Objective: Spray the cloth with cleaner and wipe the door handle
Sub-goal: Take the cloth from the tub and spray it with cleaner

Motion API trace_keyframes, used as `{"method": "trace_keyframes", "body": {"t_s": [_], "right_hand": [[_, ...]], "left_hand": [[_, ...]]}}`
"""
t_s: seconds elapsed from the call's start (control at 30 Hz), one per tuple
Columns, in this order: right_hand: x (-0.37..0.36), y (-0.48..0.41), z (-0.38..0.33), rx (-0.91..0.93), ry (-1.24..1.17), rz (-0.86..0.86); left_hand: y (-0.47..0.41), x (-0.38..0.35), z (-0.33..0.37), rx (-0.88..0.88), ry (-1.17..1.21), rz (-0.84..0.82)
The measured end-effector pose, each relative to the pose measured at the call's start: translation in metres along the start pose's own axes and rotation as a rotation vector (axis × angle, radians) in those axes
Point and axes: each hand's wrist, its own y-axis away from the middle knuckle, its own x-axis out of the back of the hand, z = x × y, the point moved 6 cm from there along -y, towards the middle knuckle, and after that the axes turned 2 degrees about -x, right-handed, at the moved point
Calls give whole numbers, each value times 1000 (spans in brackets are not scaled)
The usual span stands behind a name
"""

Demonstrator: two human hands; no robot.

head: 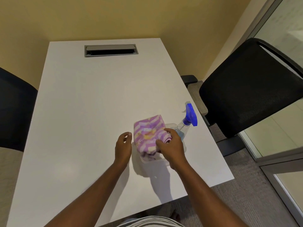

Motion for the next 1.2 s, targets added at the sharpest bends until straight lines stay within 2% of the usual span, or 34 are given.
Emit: {"method": "trace_keyframes", "body": {"t_s": [0.13,0.27,0.37,0.5,0.6,0.7,0.77,0.83,0.93,1.0,1.1,1.2], "right_hand": [[-6,8,-10,-11,-240,-91],[-14,11,-12,-57,-332,-131],[-15,12,-12,-82,-424,-167],[-11,12,-10,-82,-361,-188],[-8,15,-8,-79,-365,-151],[-1,18,-12,-95,-478,-115],[2,19,-17,-105,-583,-125],[6,20,-22,-85,-621,-108],[12,22,-32,23,-544,-26],[14,24,-40,108,-456,3],[10,28,-46,168,-411,-25],[6,30,-43,167,-370,-13]], "left_hand": [[7,-1,2,161,356,-171],[12,-8,15,276,694,-395],[15,-10,24,294,820,-484],[18,-14,36,287,836,-547],[19,-22,44,262,728,-572],[18,-25,49,240,565,-537],[19,-22,51,239,468,-442],[18,-12,54,187,304,-276],[11,-3,58,32,105,-153],[11,-7,58,109,282,-220],[14,-21,61,277,668,-442],[17,-27,65,320,820,-518]]}}
